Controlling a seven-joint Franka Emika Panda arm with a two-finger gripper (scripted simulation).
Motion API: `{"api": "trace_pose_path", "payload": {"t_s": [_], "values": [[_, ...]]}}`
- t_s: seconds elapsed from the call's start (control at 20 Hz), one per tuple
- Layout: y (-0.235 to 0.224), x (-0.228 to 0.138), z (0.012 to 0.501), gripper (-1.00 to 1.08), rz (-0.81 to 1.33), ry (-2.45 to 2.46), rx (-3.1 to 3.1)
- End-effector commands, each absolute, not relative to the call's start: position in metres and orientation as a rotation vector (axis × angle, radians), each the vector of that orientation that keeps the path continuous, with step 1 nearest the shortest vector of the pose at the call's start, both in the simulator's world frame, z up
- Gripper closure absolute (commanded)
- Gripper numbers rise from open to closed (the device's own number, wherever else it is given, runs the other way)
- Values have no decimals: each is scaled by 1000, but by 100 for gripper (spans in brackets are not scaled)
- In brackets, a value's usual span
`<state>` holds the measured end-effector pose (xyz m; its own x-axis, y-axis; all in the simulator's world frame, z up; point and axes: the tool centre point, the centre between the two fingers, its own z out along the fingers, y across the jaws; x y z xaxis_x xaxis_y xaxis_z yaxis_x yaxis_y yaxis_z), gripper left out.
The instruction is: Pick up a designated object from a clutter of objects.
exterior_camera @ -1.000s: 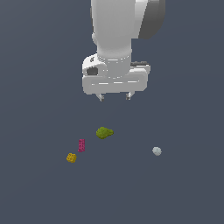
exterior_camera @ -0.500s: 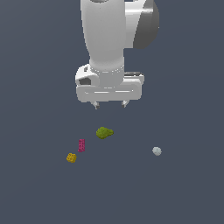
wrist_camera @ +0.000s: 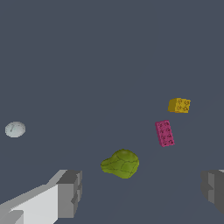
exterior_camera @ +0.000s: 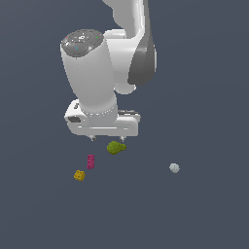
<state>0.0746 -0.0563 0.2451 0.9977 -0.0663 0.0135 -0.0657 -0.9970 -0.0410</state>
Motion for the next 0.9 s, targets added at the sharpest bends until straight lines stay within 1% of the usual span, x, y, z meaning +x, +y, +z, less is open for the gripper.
{"api": "trace_pose_path", "payload": {"t_s": [0.0, 0.45, 0.85], "values": [[-74, 87, 226, -92, -21, 143, -3100], [-139, 119, 151, -92, -12, 279, -3106], [-182, 129, 97, -92, -4, 361, -3113]]}}
